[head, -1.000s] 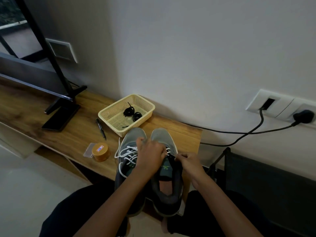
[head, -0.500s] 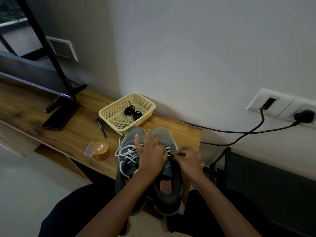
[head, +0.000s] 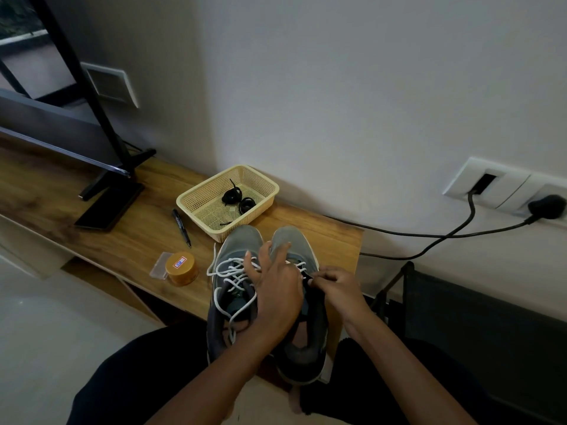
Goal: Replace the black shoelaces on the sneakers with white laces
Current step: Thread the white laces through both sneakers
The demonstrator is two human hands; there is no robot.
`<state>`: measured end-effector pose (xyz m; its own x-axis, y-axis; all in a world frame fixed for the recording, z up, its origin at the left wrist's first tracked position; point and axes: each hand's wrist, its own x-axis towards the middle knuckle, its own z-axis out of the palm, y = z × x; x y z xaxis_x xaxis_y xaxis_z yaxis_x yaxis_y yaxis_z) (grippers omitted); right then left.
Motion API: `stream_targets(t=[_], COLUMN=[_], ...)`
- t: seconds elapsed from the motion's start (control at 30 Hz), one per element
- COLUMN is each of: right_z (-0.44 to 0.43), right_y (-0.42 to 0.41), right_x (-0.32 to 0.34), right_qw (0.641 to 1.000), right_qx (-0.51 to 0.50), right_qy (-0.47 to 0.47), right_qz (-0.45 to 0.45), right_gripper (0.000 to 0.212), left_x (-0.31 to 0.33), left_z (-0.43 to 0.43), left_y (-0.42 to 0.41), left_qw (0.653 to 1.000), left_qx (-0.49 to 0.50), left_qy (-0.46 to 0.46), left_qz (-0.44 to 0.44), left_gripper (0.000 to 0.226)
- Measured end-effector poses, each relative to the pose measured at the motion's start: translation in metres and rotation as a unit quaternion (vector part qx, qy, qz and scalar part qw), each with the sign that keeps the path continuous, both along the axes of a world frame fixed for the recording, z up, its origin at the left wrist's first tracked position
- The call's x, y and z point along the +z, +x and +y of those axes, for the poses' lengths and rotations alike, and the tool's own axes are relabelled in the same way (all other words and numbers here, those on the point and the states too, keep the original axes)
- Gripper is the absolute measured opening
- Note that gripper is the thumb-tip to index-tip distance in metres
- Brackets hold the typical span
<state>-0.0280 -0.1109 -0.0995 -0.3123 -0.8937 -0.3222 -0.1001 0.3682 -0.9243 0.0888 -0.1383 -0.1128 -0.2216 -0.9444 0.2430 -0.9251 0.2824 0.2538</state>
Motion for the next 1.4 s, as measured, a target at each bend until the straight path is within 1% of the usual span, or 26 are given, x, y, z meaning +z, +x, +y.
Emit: stream_targets(t=[0.03, 0.1, 0.2, 0.27, 0.37, 0.43, 0.5, 0.6, 0.63, 0.73, 0.8, 0.87, 0.93, 1.07, 1.2, 1.23, 1.27, 1.33, 1.37, 1.4], right_z=[0.001, 0.002, 0.002, 0.003, 0.005, 0.005, 0.004, 0.003, 0.003, 0.003, 0.002, 0.002, 0.001, -0.004, -0.003, -0.003, -0.003, 0.0, 0.001, 0.001], right_y=[0.001, 0.002, 0.002, 0.002, 0.002, 0.003, 0.003, 0.004, 0.004, 0.003, 0.003, 0.003, 0.002, 0.001, 0.001, 0.0, -0.001, 0.001, 0.002, 0.002], right_x=[0.001, 0.001, 0.0, 0.001, 0.005, 0.007, 0.008, 0.007, 0.007, 0.007, 0.008, 0.01, 0.009, -0.003, -0.003, -0.003, -0.002, 0.004, 0.005, 0.005], right_qw=[1.0, 0.999, 0.999, 0.999, 0.999, 0.999, 0.999, 0.999, 0.999, 0.998, 0.998, 0.999, 0.998, 0.985, 0.97, 0.957, 0.937, 0.884, 0.868, 0.866], right_qx=[-0.004, -0.011, -0.013, -0.009, 0.008, 0.018, 0.022, 0.027, 0.027, 0.034, 0.038, 0.037, 0.05, 0.078, 0.129, 0.15, 0.171, 0.204, 0.212, 0.215], right_qy=[0.0, 0.007, 0.008, 0.0, -0.008, -0.009, -0.008, 0.001, 0.006, 0.014, 0.012, 0.009, 0.002, 0.02, 0.035, 0.041, 0.047, 0.041, 0.033, 0.033], right_qz=[-0.025, -0.047, -0.051, -0.049, -0.043, -0.037, -0.033, -0.039, -0.042, -0.052, -0.044, -0.015, 0.031, 0.151, 0.204, 0.243, 0.301, 0.419, 0.449, 0.451], right_gripper=[0.008, 0.012, 0.01, 0.007, 0.007, 0.017, 0.023, 0.021, 0.019, 0.019, 0.02, 0.016, 0.013, 0.013, 0.008, 0.013, 0.024, 0.049, 0.056, 0.058], left_x=[-0.003, -0.011, -0.019, -0.021, -0.023, -0.022, -0.022, -0.025, -0.026, -0.025, -0.023, -0.021, -0.019, -0.016, -0.015, -0.015, -0.015, -0.014, -0.014, -0.013], left_z=[0.001, 0.004, 0.004, 0.004, 0.004, 0.004, 0.003, 0.002, 0.002, 0.002, 0.003, 0.003, 0.004, 0.002, -0.001, -0.001, 0.0, 0.0, 0.0, 0.0], left_y=[-0.001, -0.002, -0.003, -0.004, -0.006, -0.006, -0.007, -0.007, -0.008, -0.009, -0.009, -0.009, -0.009, -0.007, -0.005, -0.005, -0.005, -0.006, -0.006, -0.006], left_qw=[1.0, 0.999, 0.996, 0.995, 0.992, 0.99, 0.991, 0.991, 0.991, 0.991, 0.993, 0.994, 0.994, 0.993, 0.993, 0.993, 0.993, 0.993, 0.993, 0.993], left_qx=[0.003, 0.004, 0.005, 0.006, 0.009, 0.01, 0.008, 0.008, 0.008, 0.002, -0.006, -0.014, -0.007, 0.014, 0.017, 0.018, 0.019, 0.017, 0.016, 0.017], left_qy=[-0.017, -0.043, -0.063, -0.07, -0.083, -0.091, -0.092, -0.091, -0.089, -0.089, -0.095, -0.105, -0.103, -0.1, -0.084, -0.084, -0.086, -0.088, -0.088, -0.085], left_qz=[0.002, 0.023, 0.062, 0.075, 0.091, 0.103, 0.102, 0.099, 0.1, 0.098, 0.071, 0.039, 0.019, 0.055, 0.078, 0.076, 0.073, 0.074, 0.074, 0.074], left_gripper=[0.025, 0.024, 0.017, 0.016, 0.027, 0.033, 0.032, 0.021, 0.021, 0.029, 0.022, 0.007, 0.012, 0.008, 0.01, 0.011, 0.011, 0.011, 0.011, 0.011])
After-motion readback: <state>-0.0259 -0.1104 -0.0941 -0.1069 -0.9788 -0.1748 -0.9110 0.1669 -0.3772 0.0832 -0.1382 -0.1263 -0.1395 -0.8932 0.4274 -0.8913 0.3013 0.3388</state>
